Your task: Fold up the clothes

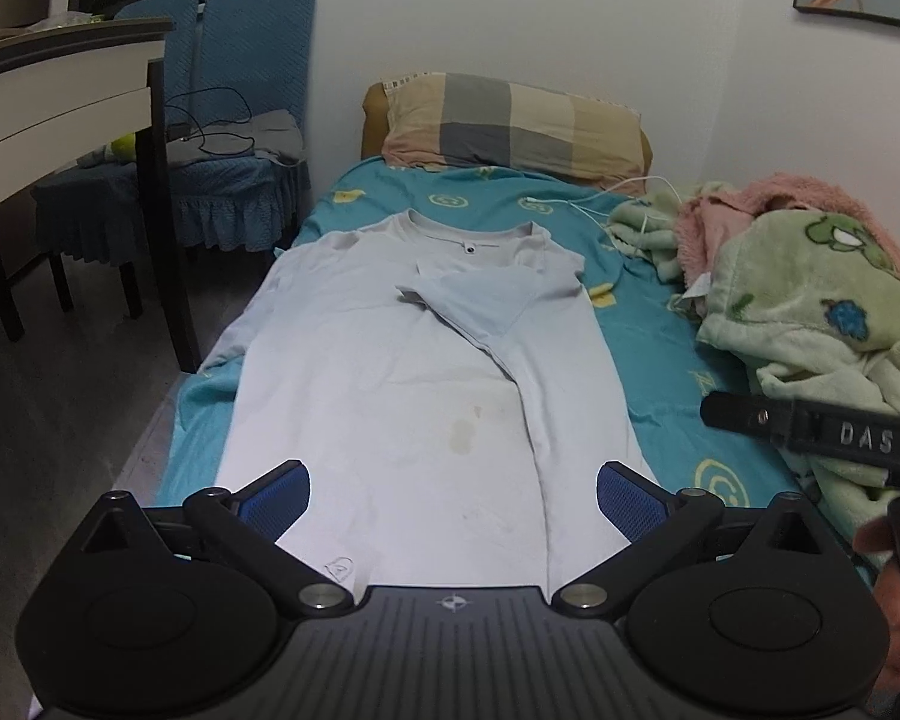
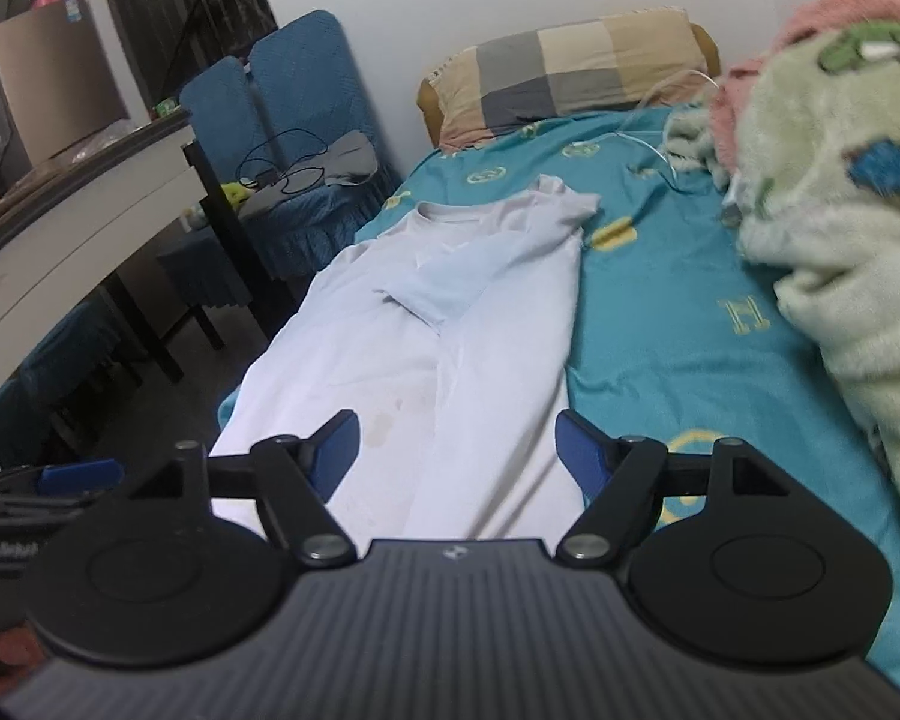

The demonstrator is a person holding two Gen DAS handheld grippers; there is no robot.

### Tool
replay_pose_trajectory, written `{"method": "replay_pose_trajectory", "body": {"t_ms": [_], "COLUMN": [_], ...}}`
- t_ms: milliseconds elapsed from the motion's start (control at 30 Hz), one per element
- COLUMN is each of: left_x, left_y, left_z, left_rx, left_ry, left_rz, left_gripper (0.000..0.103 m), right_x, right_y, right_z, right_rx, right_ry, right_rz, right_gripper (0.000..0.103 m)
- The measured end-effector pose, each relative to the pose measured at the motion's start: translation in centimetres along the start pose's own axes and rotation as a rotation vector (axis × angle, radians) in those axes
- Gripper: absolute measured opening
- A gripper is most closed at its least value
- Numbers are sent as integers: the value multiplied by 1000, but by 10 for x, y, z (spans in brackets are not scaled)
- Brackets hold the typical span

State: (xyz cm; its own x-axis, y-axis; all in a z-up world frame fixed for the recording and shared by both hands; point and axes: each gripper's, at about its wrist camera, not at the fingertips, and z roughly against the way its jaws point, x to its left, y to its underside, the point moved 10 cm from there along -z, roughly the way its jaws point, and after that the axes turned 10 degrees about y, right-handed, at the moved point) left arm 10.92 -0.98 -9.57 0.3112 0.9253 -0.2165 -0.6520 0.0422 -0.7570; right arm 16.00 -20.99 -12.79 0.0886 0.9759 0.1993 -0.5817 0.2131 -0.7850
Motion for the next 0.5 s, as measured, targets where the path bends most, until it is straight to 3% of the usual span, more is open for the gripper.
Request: {"method": "replay_pose_trajectory", "body": {"t_ms": [133, 267, 500], "left_x": [14, 35, 82], "left_y": [-4, -5, -6], "left_z": [4, 6, 1], "left_rx": [2, 23, 31], "left_ry": [-7, -15, -15], "left_rz": [24, 47, 151], "left_gripper": [103, 103, 103], "right_x": [32, 83, 195], "right_y": [-29, -59, -77], "right_z": [-15, -52, -150], "right_rx": [3, 61, 205], "right_ry": [-30, -103, -199], "right_rz": [94, 207, 462], "right_gripper": [74, 74, 71]}}
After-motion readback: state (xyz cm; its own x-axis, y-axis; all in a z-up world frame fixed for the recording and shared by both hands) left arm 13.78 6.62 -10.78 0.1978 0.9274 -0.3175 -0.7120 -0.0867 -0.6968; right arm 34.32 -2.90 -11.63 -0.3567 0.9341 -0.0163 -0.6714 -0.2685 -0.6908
